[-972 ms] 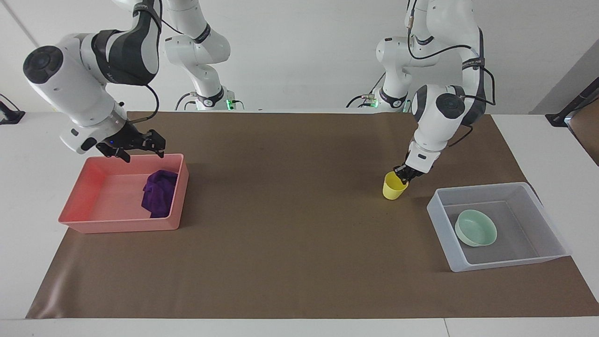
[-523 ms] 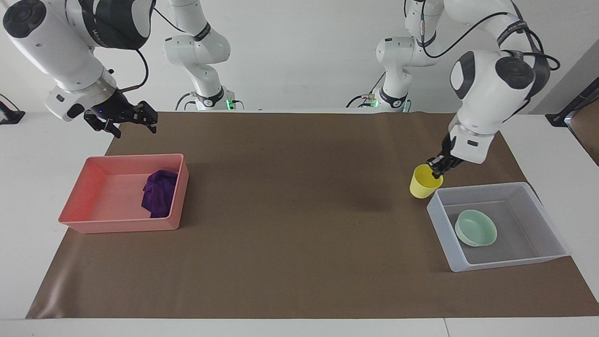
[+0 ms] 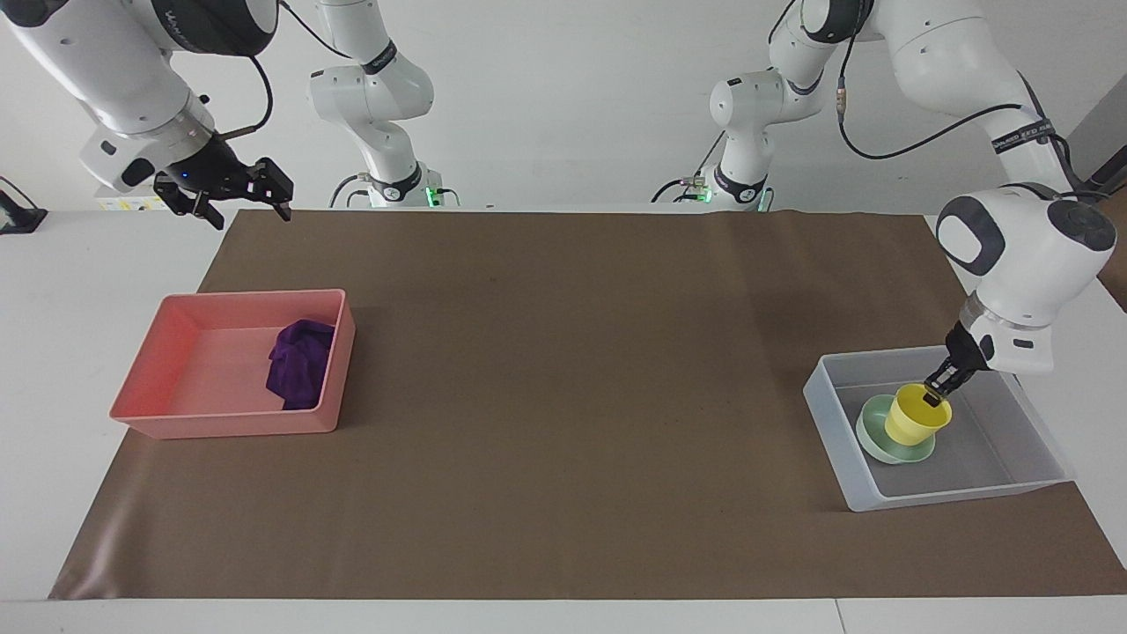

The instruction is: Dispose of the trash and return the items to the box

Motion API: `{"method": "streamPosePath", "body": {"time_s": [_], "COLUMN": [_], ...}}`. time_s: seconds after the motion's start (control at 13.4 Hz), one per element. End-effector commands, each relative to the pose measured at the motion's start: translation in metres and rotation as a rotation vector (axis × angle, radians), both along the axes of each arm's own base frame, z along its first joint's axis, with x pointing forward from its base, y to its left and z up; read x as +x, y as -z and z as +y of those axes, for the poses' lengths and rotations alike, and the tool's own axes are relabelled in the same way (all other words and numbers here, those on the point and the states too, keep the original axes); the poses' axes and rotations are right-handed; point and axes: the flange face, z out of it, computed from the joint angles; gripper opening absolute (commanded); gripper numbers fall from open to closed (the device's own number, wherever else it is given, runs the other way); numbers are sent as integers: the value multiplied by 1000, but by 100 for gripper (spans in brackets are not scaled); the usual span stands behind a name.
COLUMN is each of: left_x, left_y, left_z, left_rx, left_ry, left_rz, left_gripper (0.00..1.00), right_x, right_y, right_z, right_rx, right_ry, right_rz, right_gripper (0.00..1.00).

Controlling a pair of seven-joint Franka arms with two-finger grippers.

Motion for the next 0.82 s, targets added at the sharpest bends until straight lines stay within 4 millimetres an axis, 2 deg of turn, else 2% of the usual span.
{"method": "streamPosePath", "body": {"time_s": [0.0,0.07,0.15,0.3,0.45,0.52,0.6,0.67,0.75], "left_x": [1,1,2,4,3,-5,-22,-49,-81], "left_y": [18,17,15,-8,-61,-86,-111,-136,-151], "left_z": [-4,-3,-3,-12,-39,-49,-55,-72,-86], "left_rx": [7,12,12,7,5,3,6,12,18], "left_ry": [85,109,110,116,154,166,191,241,302], "left_rz": [0,1,4,19,37,64,91,114,133], "left_gripper": [1,37,96,100,100,100,100,100,100], "right_x": [-6,-5,-1,-2,-1,-1,-1,-1,-1], "right_y": [2,1,0,-1,-1,0,0,0,0], "right_z": [-9,-7,-8,-10,-8,-8,-7,-6,-5], "right_rx": [-22,-25,-28,-28,-28,-28,-28,-27,-27], "right_ry": [22,25,24,28,25,23,21,17,14], "right_rz": [-1,-13,-38,-39,-42,-39,-39,-39,-37], "right_gripper": [100,100,100,100,100,100,100,100,100]}}
